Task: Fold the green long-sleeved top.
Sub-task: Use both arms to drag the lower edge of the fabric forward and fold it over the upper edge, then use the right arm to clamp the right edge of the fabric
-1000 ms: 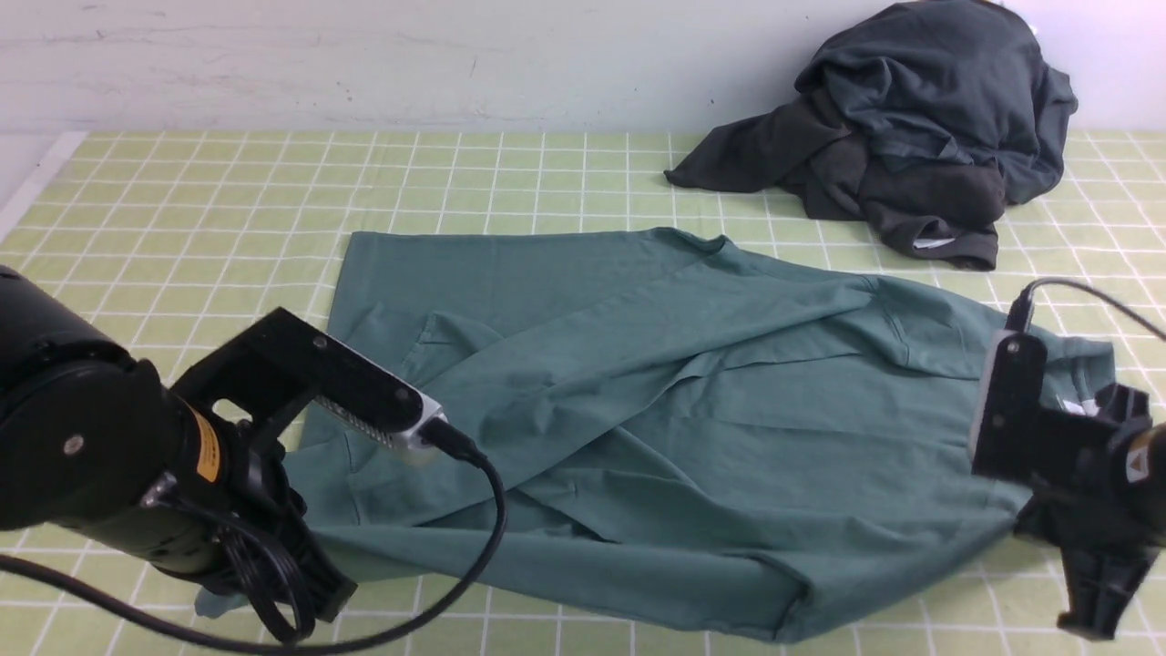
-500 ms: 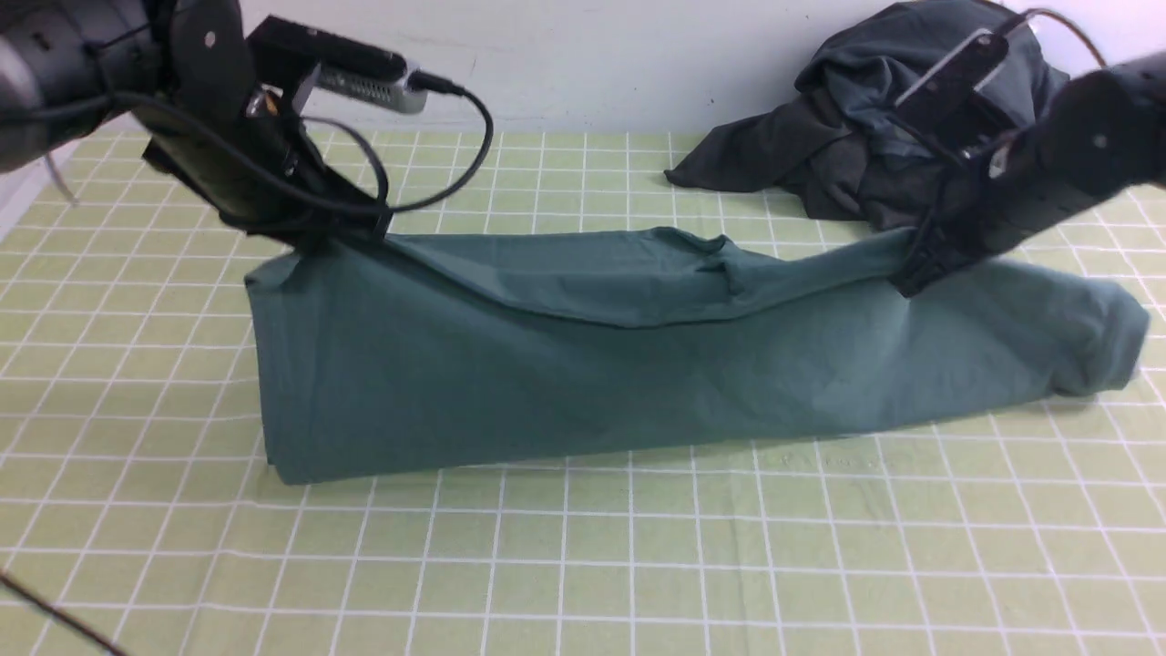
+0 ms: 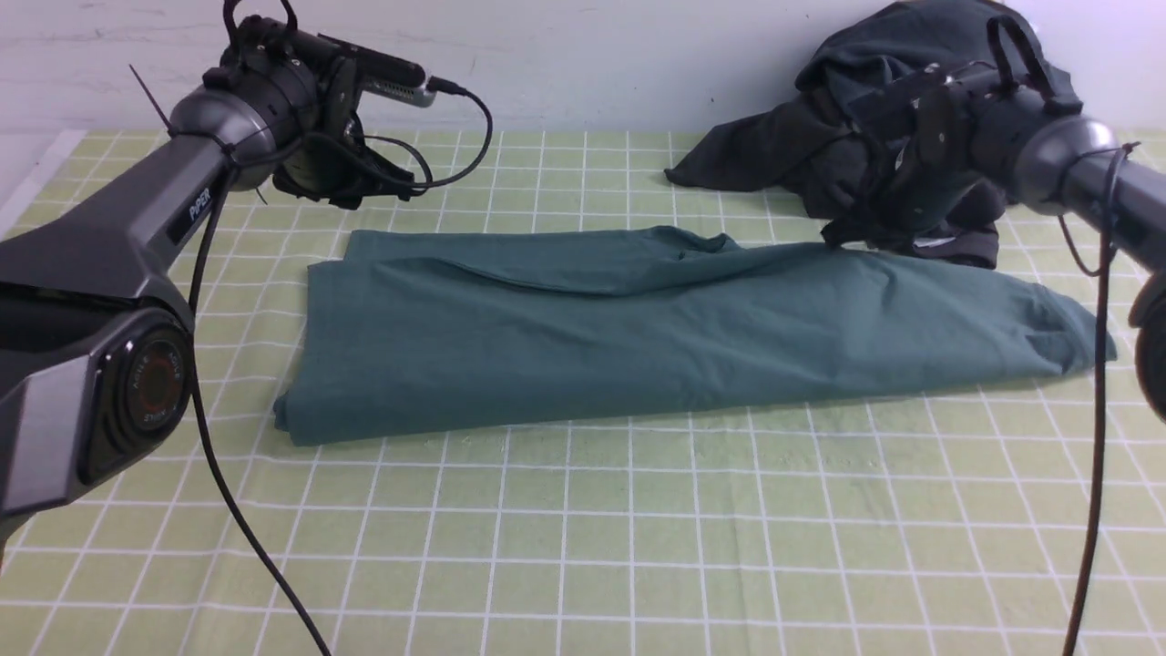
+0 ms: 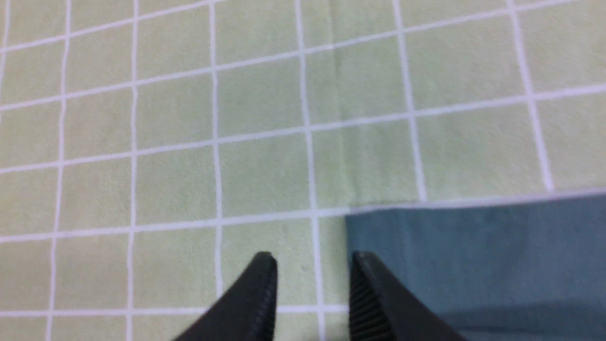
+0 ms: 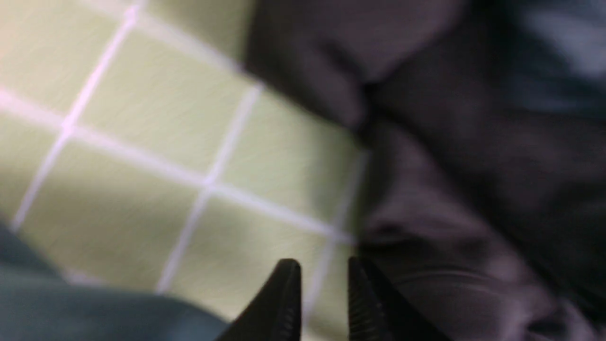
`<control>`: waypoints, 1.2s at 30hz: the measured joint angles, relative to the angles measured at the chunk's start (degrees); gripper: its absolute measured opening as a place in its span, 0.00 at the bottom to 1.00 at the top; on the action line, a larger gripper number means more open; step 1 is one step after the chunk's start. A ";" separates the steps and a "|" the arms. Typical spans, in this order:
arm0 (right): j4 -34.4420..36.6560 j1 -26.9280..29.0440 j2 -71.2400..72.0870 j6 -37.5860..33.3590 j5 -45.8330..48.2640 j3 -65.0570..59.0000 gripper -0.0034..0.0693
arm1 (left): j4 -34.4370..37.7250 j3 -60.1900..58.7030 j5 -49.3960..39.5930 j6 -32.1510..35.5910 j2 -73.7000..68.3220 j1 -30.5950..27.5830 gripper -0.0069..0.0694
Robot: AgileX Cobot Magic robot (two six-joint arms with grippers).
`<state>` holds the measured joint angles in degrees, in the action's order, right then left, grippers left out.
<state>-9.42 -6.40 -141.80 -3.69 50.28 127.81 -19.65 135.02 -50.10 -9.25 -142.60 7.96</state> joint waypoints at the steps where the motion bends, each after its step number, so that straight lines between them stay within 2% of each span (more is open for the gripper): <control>1: 0.01 0.40 0.07 2.30 0.48 1.12 0.31 | -0.35 0.81 -0.44 -0.93 -0.21 -0.06 0.48; 2: 0.46 0.76 0.43 4.64 1.55 2.77 0.36 | -0.08 1.73 -1.28 -1.67 -0.21 -0.11 0.52; 4: 3.06 0.83 0.98 4.72 4.58 4.31 0.37 | 2.45 2.66 -3.31 -1.55 0.37 -0.10 0.55; 6: 8.27 0.59 1.57 1.39 8.65 5.70 0.36 | 6.22 2.91 -7.12 1.08 1.08 -0.10 0.55; 9: 23.84 -1.53 1.89 -16.39 17.22 6.37 0.24 | 18.23 3.35 -16.43 12.45 1.55 0.19 0.49; 10: 24.73 -1.91 1.79 -17.46 17.99 6.37 0.23 | 18.89 3.35 -16.90 13.10 1.47 0.19 0.48; 11: 31.65 -3.62 0.40 -26.06 19.75 6.37 0.15 | 23.66 3.35 -19.43 17.44 0.90 0.44 0.43; 15: 39.51 -7.51 -4.40 -38.55 18.53 6.37 0.05 | 30.39 3.35 -20.58 22.02 -0.53 0.90 0.28; 16: 39.70 -7.68 -4.69 -39.12 18.53 6.37 0.04 | 30.56 3.35 -20.58 22.03 -0.60 0.90 0.28; 18: 42.15 -8.86 -7.17 -44.10 9.02 6.47 0.03 | 31.59 3.35 -20.63 22.71 -0.78 0.97 0.19; 19: 42.15 -8.86 -7.29 -44.10 7.87 6.47 0.03 | 31.60 3.35 -20.63 22.71 -0.78 0.97 0.18; 21: 44.32 -8.87 -8.98 -38.29 -5.25 6.47 0.03 | 32.10 3.35 -20.63 22.77 -0.78 0.97 0.13; 22: 44.32 -8.87 -8.98 -38.29 -6.38 6.47 0.03 | 32.10 3.35 -20.63 22.77 -0.78 0.97 0.12; 23: 44.73 -8.50 -9.34 -33.76 -13.20 6.33 0.03 | 32.10 3.35 -20.63 22.77 -0.57 0.97 0.11; 26: 45.22 -6.33 -8.59 -26.49 -18.48 6.23 0.05 | 32.05 3.35 -20.63 22.21 0.30 0.97 0.10; 30: 43.21 -2.20 -4.69 -23.68 -12.77 6.23 0.10 | 31.88 3.30 -20.68 21.64 3.22 0.97 0.10; 32: 39.43 1.15 -0.96 -21.54 -3.49 6.23 0.14 | 31.62 3.30 -20.81 21.64 6.70 0.97 0.10; 33: 38.71 1.74 -0.23 -20.92 -1.78 6.23 0.15 | 31.50 3.24 -20.81 21.64 7.84 0.97 0.10; 36: 32.05 6.54 5.94 -15.13 12.56 6.23 0.19 | 30.40 3.06 -20.87 21.38 15.59 0.97 0.10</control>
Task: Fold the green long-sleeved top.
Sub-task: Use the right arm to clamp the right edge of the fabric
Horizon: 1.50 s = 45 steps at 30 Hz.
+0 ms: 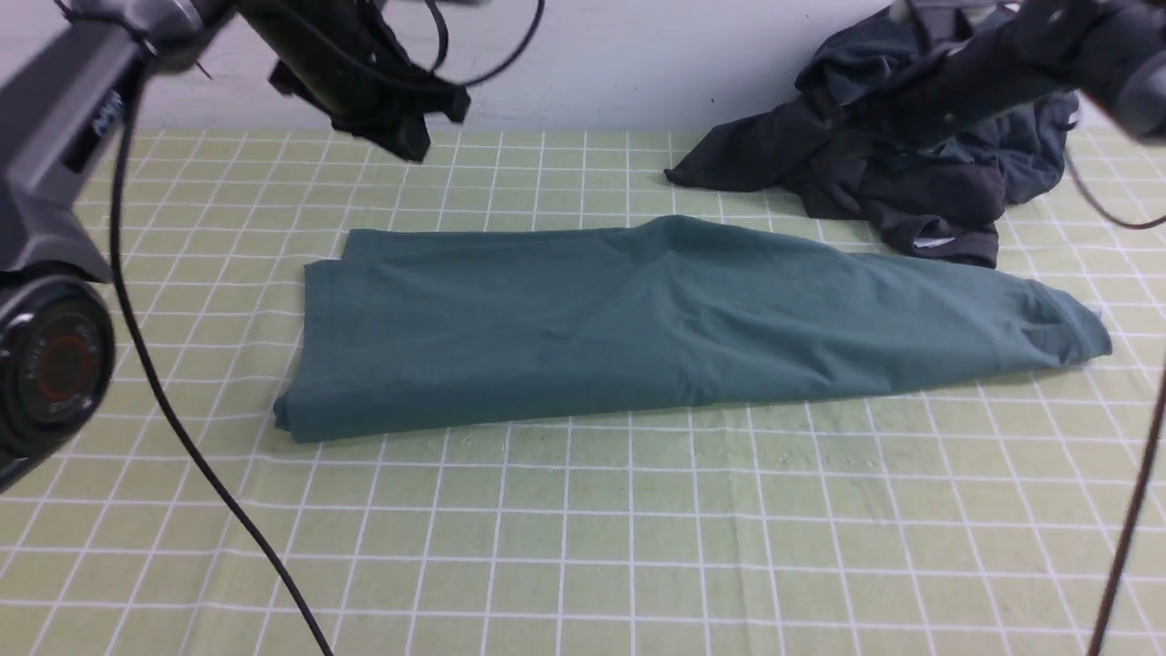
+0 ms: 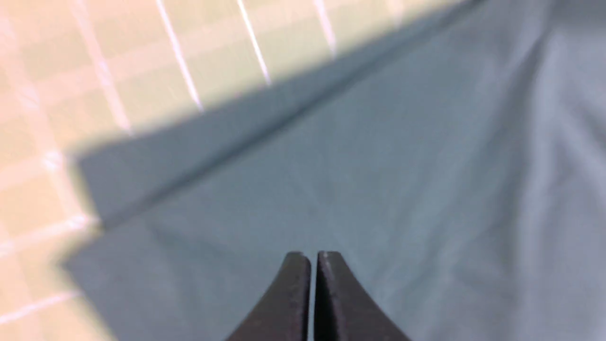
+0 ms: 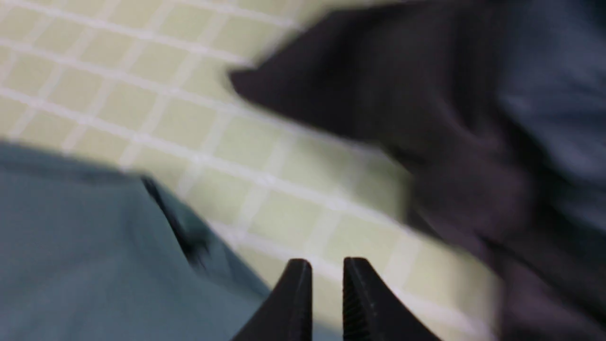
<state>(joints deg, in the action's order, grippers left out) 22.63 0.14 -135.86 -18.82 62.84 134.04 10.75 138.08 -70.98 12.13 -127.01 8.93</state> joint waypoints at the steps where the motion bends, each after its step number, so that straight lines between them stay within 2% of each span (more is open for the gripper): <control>1: -2.25 1.56 1.61 1.32 3.54 0.00 0.20 | -0.42 -0.58 0.00 -0.07 2.97 0.00 0.10; 5: -9.26 8.68 6.34 7.02 8.28 0.00 0.22 | -2.78 -8.19 0.00 0.10 18.10 0.00 0.10; 10: -9.97 15.23 8.23 9.21 8.57 -1.80 0.24 | -6.31 -24.97 -0.11 1.59 34.33 0.00 0.10; 11: -8.64 17.20 8.53 9.27 8.57 -3.99 0.24 | -7.99 -34.62 -0.13 1.80 40.46 0.00 0.10; 12: -8.50 17.36 8.53 9.27 8.57 -4.28 0.24 | -8.46 -35.71 -0.04 1.80 41.95 0.00 0.10; 13: -7.78 18.16 8.59 9.05 8.57 -7.31 0.25 | -10.13 -44.72 1.68 1.80 47.60 0.00 0.10; 15: -7.67 18.29 8.59 8.51 8.57 -10.46 0.27 | -11.44 -53.62 5.12 1.32 52.72 0.00 0.10; 18: -6.54 17.92 8.50 7.03 8.62 -16.16 0.36 | -13.40 -69.62 11.67 -2.16 61.30 0.00 0.10; 19: -6.54 17.95 8.50 6.91 8.62 -16.50 0.36 | -13.55 -70.50 12.39 -2.72 62.36 0.00 0.10; 20: -5.81 17.50 8.50 6.07 8.61 -19.15 0.46 | -14.30 -78.15 14.81 -5.10 66.72 0.00 0.10; 21: -5.80 17.44 8.50 5.98 8.61 -19.15 0.47 | -14.40 -78.92 15.06 -5.34 67.16 0.00 0.10; 22: -5.73 17.04 8.42 5.98 8.56 -20.71 0.55 | -15.10 -84.06 15.95 -6.71 69.92 0.00 0.10; 24: -5.85 16.80 8.29 6.35 8.56 -21.64 0.61 | -15.95 -88.53 16.16 -7.97 71.83 0.00 0.10; 25: -6.46 16.50 7.51 8.12 8.40 -22.55 0.70 | -17.32 -92.93 16.38 -9.11 73.77 0.00 0.10; 28: -7.94 16.19 5.29 11.54 8.20 -22.88 0.77 | -18.71 -98.64 17.13 -10.32 74.94 0.00 0.10; 31: -9.72 15.52 2.77 14.35 7.76 -23.17 0.79 | -18.99 -101.56 18.51 -11.59 74.93 0.00 0.10; 33: -10.86 14.90 2.27 15.07 6.93 -23.26 0.78 | -19.05 -102.17 20.55 -12.13 74.93 0.00 0.10; 36: -10.25 13.91 2.22 15.36 4.85 -23.26 0.69 | -19.15 -102.42 24.50 -12.71 74.93 0.00 0.10; 40: -6.99 13.18 2.21 14.20 4.11 -23.15 0.43 | -19.15 -102.42 26.10 -12.83 74.93 0.00 0.10; 42: -5.53 13.17 2.21 12.96 5.10 -22.44 0.24 | -19.15 -102.42 26.00 -12.83 74.93 0.00 0.10; 44: -5.57 13.17 2.81 12.68 6.32 -21.20 0.15 | -19.15 -102.42 25.79 -12.83 74.93 0.00 0.10; 45: -5.92 13.17 3.47 12.56 7.14 -20.23 0.15 | -19.09 -102.42 25.77 -12.83 74.93 0.00 0.10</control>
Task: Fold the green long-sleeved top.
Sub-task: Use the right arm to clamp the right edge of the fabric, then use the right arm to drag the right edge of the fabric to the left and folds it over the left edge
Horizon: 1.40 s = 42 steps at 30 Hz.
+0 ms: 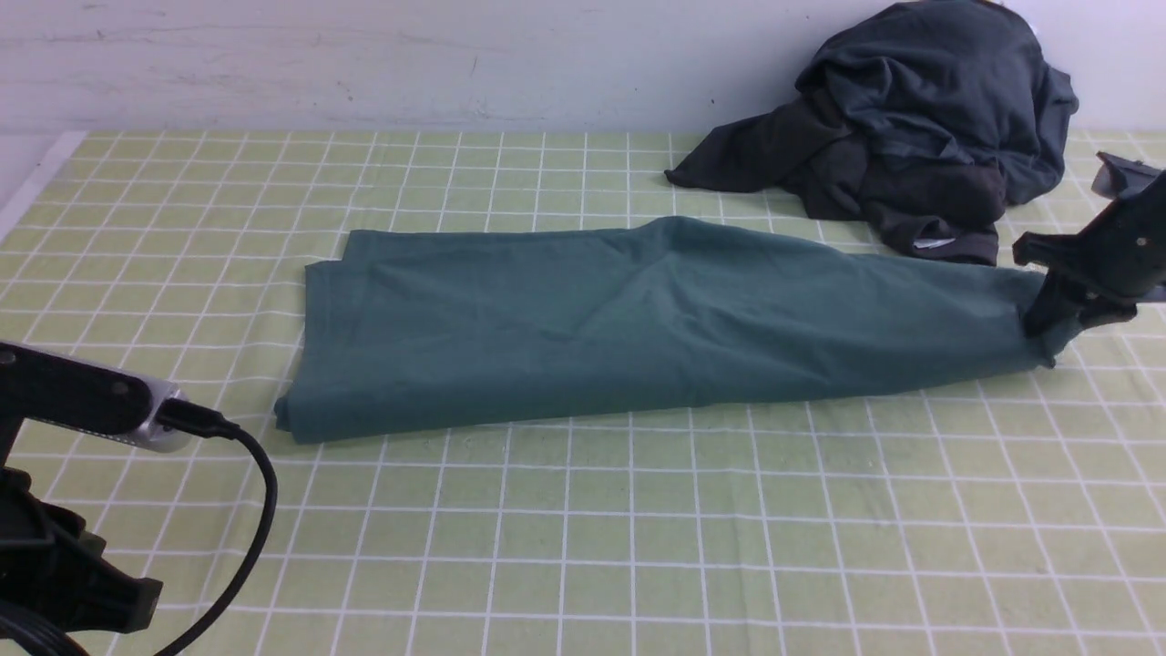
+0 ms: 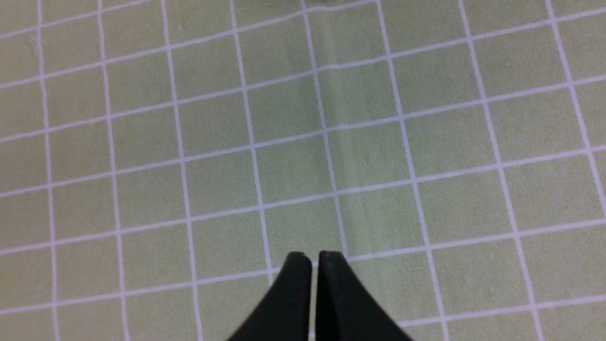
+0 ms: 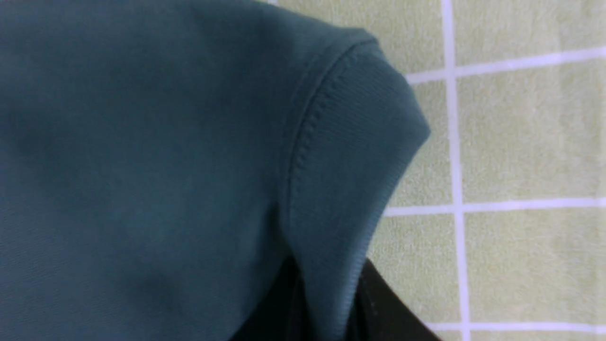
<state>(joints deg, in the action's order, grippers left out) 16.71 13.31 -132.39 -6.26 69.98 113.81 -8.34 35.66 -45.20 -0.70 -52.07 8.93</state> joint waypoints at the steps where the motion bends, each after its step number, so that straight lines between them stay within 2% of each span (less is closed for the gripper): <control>1: -0.28 0.07 0.72 -0.10 0.57 0.95 0.15 | 0.05 0.00 0.00 0.00 0.00 0.00 0.10; 8: -1.77 0.07 10.21 -0.62 1.90 12.34 0.15 | 1.05 -0.02 0.58 0.00 0.00 0.00 0.10; 12: 1.09 -1.46 15.54 -0.08 2.15 16.25 0.15 | 1.33 -0.17 2.57 -0.06 0.00 0.00 0.09; 14: 3.24 -4.67 17.13 0.12 2.27 17.10 0.15 | 2.03 -0.17 3.02 -0.06 0.00 0.00 0.09; 19: 5.73 -16.89 14.84 0.19 2.24 17.22 0.15 | 2.62 -0.17 3.31 -0.24 0.00 0.00 0.09; 23: 6.06 -27.27 9.64 -0.25 -1.81 17.22 0.15 | 3.20 -0.17 3.31 -0.35 0.00 0.00 0.09; 24: 6.06 -27.72 9.64 -0.25 -2.10 17.22 0.15 | 3.30 -0.17 3.31 -0.35 0.00 0.00 0.09; 26: 6.06 -33.08 4.98 -0.74 -6.24 17.22 0.15 | 3.98 -0.17 3.31 -0.42 0.00 0.00 0.09; 29: 6.06 -36.52 0.68 -1.85 -10.22 16.95 0.17 | 4.82 -0.17 3.25 -0.42 0.00 0.00 0.09; 31: 6.01 -38.05 -1.34 -2.30 -12.46 16.75 0.21 | 5.08 -0.17 3.21 -0.42 0.00 0.00 0.09; 34: 6.01 -39.25 -2.65 -2.48 -15.20 16.75 0.37 | 5.16 -0.17 3.19 -0.42 0.00 0.00 0.09; 35: 6.06 -39.36 -2.65 -2.48 -15.43 16.75 0.38 | 5.16 -0.17 3.19 -0.42 0.00 0.00 0.09; 36: 6.06 -39.33 -2.65 -2.53 -15.77 16.84 0.43 | 5.21 -0.17 3.19 -0.42 0.00 0.00 0.09; 37: 6.10 -39.33 -2.60 -2.57 -16.17 17.77 0.52 | 5.21 -0.17 3.19 -0.42 0.00 0.00 0.09; 39: 6.04 -39.08 -2.60 -2.65 -15.76 19.34 0.61 | 5.21 -0.17 3.19 -0.42 0.00 0.00 0.09; 42: 6.04 -38.69 -2.49 -2.69 -13.93 21.02 0.66 | 5.21 -0.17 3.19 -0.42 0.00 0.00 0.09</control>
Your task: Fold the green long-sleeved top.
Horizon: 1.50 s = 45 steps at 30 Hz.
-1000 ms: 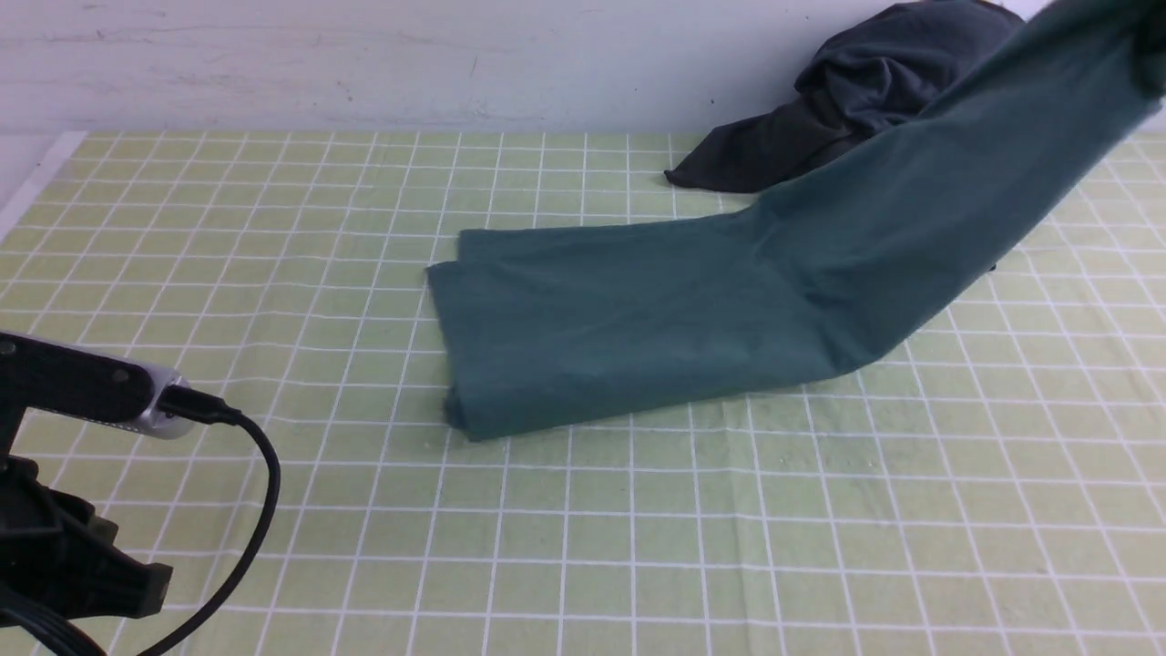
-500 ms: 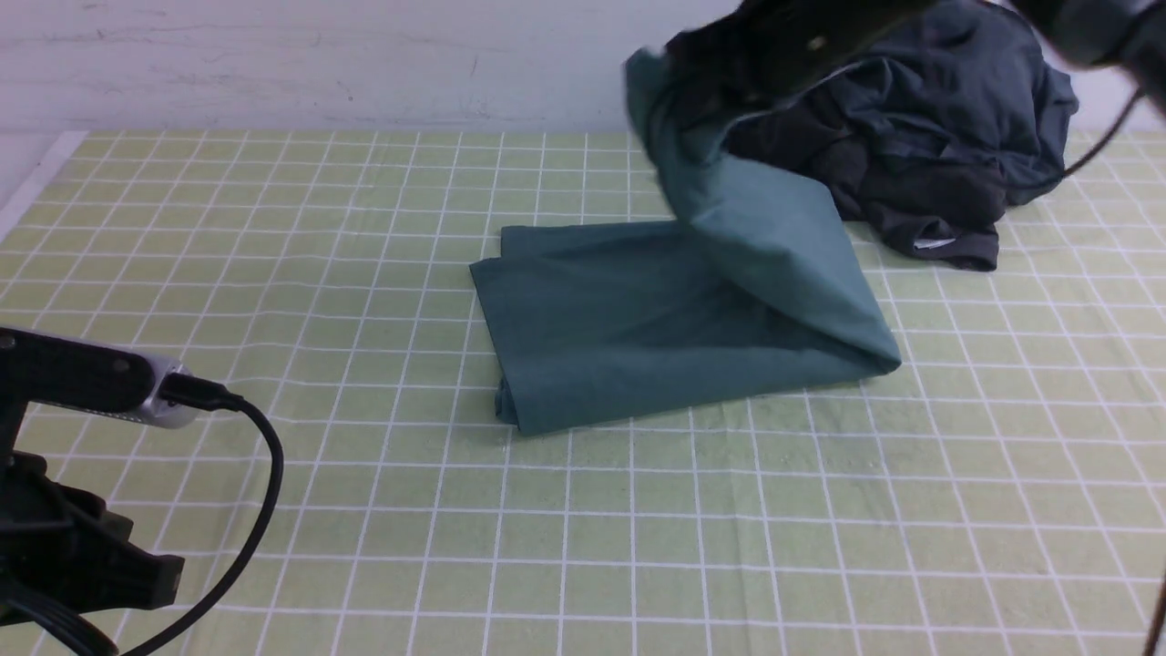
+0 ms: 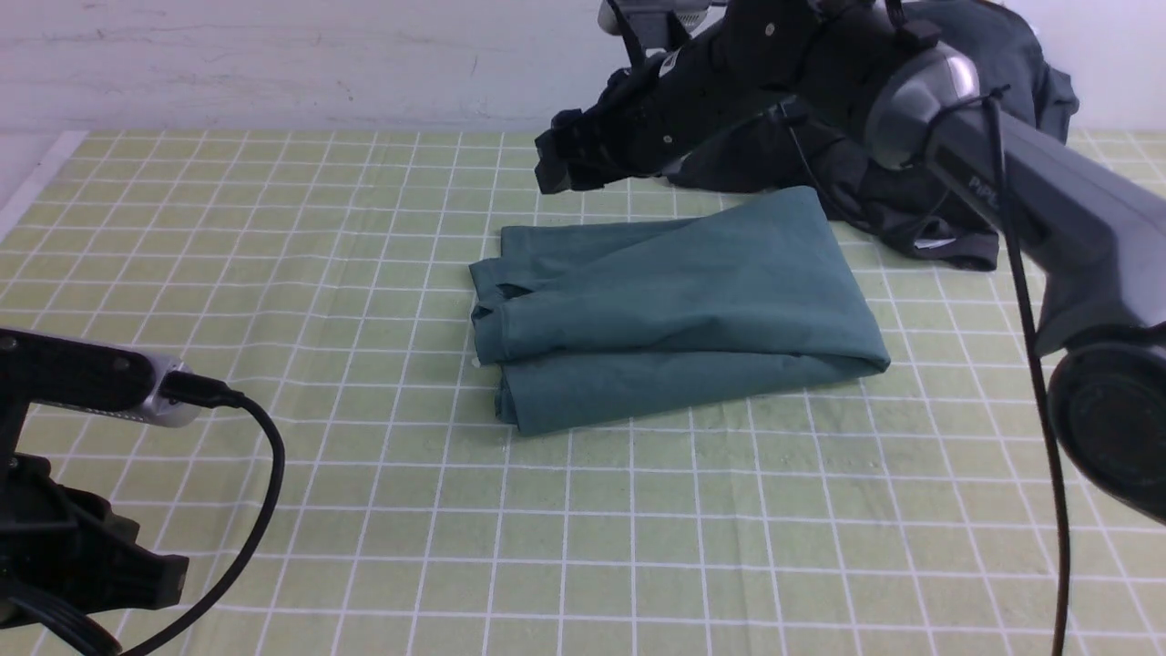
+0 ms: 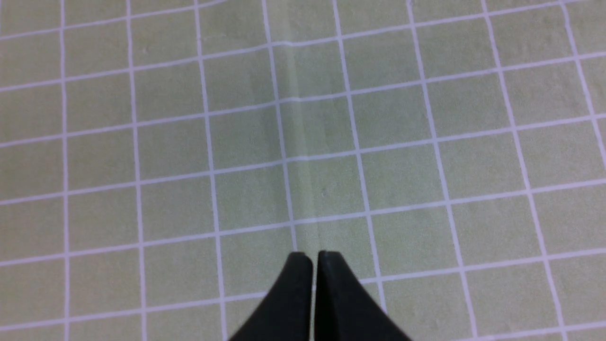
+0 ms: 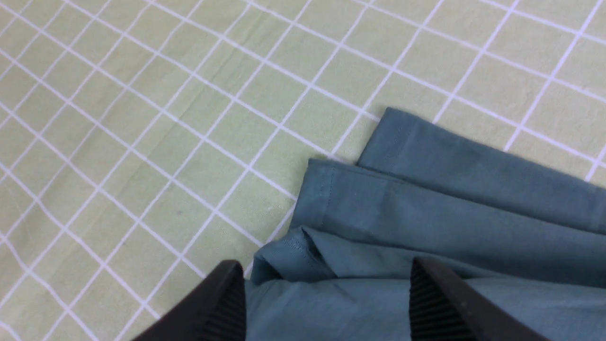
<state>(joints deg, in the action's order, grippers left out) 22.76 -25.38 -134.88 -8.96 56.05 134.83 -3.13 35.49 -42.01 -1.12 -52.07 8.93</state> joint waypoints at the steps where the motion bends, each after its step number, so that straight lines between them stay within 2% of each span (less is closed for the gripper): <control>1: -0.06 0.29 0.15 0.00 1.45 0.59 0.66 | 0.00 0.00 0.00 0.00 0.00 0.00 0.09; 3: -0.53 0.40 0.15 0.00 3.05 0.90 0.64 | 0.00 0.00 0.00 0.00 0.00 0.00 0.09; 7: -0.99 0.39 -1.48 0.18 6.22 1.11 0.46 | 0.09 0.00 0.25 0.13 0.00 0.00 0.09; 12: 5.98 -1.02 -8.37 -0.32 7.24 1.17 0.17 | 0.14 0.00 1.64 0.42 0.00 0.00 0.09; 13: 6.28 -1.02 -8.67 -0.46 7.24 1.17 0.16 | 0.14 0.00 1.64 0.47 0.00 0.00 0.09; 16: 10.29 -3.01 -11.95 -3.77 7.41 1.07 0.05 | 0.14 0.00 1.64 0.60 0.00 0.00 0.09; 21: 11.50 -3.66 -9.90 -9.11 9.83 2.15 0.03 | 0.14 0.00 1.19 0.62 0.00 0.00 0.09; 23: 8.13 -3.59 -6.62 -12.07 12.49 3.78 0.03 | 0.14 0.00 0.12 0.62 0.00 0.00 0.09; 26: -0.30 -2.01 -1.01 -11.86 14.51 4.67 0.03 | 0.14 0.00 -0.94 0.67 0.00 0.00 0.09; 30: -6.62 5.15 2.40 -5.69 15.18 5.09 0.03 | 0.90 0.00 -1.33 0.62 0.34 0.00 0.09; 34: -6.73 12.56 2.56 -3.58 15.37 3.62 0.03 | 3.13 0.00 -1.26 1.12 3.46 0.00 0.09; 37: -5.46 16.67 4.61 -3.63 15.39 -1.92 0.03 | 3.82 -0.03 0.08 1.12 7.69 0.00 0.09; 41: -4.88 18.29 9.05 -3.89 14.91 -10.30 0.03 | 3.13 -0.95 1.62 1.45 11.19 0.00 0.09; 45: -6.71 18.65 17.60 -4.24 4.40 -27.74 0.03 | 2.10 -3.68 3.68 1.50 14.87 0.00 0.09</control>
<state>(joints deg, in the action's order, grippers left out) 16.05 -6.73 -117.28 -13.20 60.45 107.09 -1.03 31.82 -38.34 0.38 -37.21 8.93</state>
